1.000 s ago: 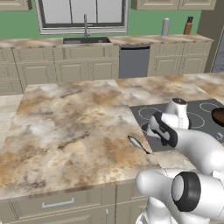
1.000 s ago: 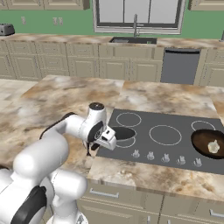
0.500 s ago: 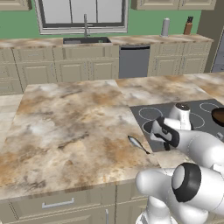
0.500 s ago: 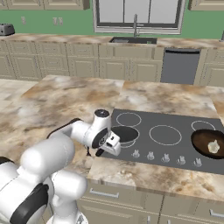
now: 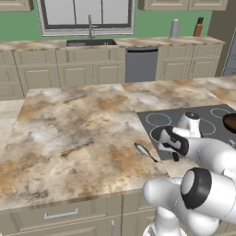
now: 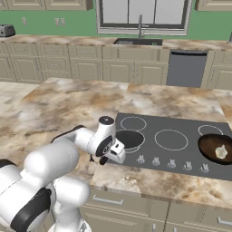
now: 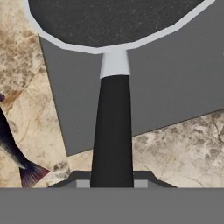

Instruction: Place both pans onto different burners. Then place the garlic and the fish on different pans.

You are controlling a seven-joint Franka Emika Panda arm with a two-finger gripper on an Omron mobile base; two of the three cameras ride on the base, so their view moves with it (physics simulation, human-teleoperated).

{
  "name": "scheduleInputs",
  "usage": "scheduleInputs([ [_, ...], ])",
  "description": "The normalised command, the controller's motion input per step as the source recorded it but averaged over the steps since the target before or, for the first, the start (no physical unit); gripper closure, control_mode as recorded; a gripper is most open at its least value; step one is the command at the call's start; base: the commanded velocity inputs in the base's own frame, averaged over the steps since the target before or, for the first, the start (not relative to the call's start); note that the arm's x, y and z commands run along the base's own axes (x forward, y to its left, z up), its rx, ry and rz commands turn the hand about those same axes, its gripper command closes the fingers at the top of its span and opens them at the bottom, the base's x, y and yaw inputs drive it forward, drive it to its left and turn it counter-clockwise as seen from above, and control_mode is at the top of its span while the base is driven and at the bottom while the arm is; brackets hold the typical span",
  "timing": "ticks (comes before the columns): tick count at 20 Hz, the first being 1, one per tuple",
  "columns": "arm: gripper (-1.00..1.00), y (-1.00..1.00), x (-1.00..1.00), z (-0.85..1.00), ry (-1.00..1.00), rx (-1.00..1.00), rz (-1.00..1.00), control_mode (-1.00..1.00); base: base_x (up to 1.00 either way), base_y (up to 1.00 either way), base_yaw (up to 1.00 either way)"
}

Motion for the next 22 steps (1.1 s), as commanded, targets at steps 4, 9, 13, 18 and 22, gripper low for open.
scheduleInputs([
  [4,1.00,0.00,0.01,-0.11,0.00,0.00,0.00,-1.00,0.00,0.00,0.00],
  [9,1.00,0.00,0.02,-0.06,0.00,0.00,-0.01,-1.00,0.00,0.00,0.00],
  [13,1.00,0.00,0.12,-0.01,0.00,0.00,-0.06,-1.00,0.00,0.00,0.00],
  [18,1.00,0.02,0.17,0.00,0.00,0.00,-0.12,-1.00,0.00,0.00,0.00],
  [22,1.00,0.10,0.18,0.00,0.00,0.00,-0.16,-1.00,0.00,0.00,0.00],
])
